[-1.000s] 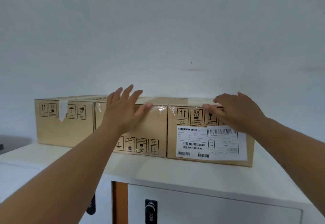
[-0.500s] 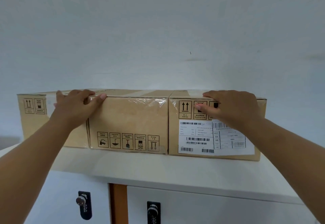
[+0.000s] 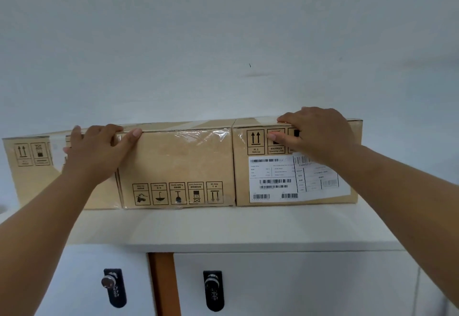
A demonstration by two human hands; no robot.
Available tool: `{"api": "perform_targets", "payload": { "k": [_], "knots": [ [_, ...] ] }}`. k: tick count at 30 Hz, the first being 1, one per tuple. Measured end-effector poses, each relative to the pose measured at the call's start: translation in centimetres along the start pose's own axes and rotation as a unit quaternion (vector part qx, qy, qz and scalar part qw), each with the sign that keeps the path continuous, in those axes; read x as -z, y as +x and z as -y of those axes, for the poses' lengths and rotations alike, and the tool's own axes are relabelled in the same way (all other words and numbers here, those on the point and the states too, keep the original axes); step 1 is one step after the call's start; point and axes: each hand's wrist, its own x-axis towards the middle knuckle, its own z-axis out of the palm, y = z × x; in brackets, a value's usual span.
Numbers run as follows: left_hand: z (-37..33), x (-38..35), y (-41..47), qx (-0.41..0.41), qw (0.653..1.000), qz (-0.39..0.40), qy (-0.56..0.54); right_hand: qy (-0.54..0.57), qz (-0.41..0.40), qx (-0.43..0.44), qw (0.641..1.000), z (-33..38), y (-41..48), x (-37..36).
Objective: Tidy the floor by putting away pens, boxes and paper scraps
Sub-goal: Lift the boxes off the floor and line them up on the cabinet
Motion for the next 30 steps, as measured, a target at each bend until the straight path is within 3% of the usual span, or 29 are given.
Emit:
{"api": "perform_targets", "payload": {
  "k": [4, 7, 11, 14, 22, 30],
  "knots": [
    [-1.6, 1.9, -0.1, 0.021, 0.995, 0.075, 0.055, 0.005, 0.095, -0.041, 0.995, 0.3, -0.1, 0.8],
    [-3.4, 4.8, -1.6, -0.016, 0.993, 0.048, 0.108, 0.011, 0.13, -0.063, 0.989, 1.1, -0.3, 1.8],
    [-3.7, 7.3, -5.1, -0.02, 0.992, -0.012, 0.127, 0.112, 0.104, -0.056, 0.987, 4.4, -0.2, 3.6],
    [-3.8, 7.2, -7.6, -0.048, 0.988, 0.006, 0.144, 0.181, 0.106, -0.053, 0.976, 7.2, 0.4, 4.1],
    [3.9, 11.0, -16.0, -0.005, 0.978, 0.025, 0.205, 0.203, 0.094, 0.065, 0.972, 20.7, 0.1, 3.8],
    [17.5, 16.9, -25.9, 0.14, 0.941, 0.068, 0.299, 0.316, 0.173, 0.211, 0.909, 39.5, -3.4, 1.8]
  ]
}}
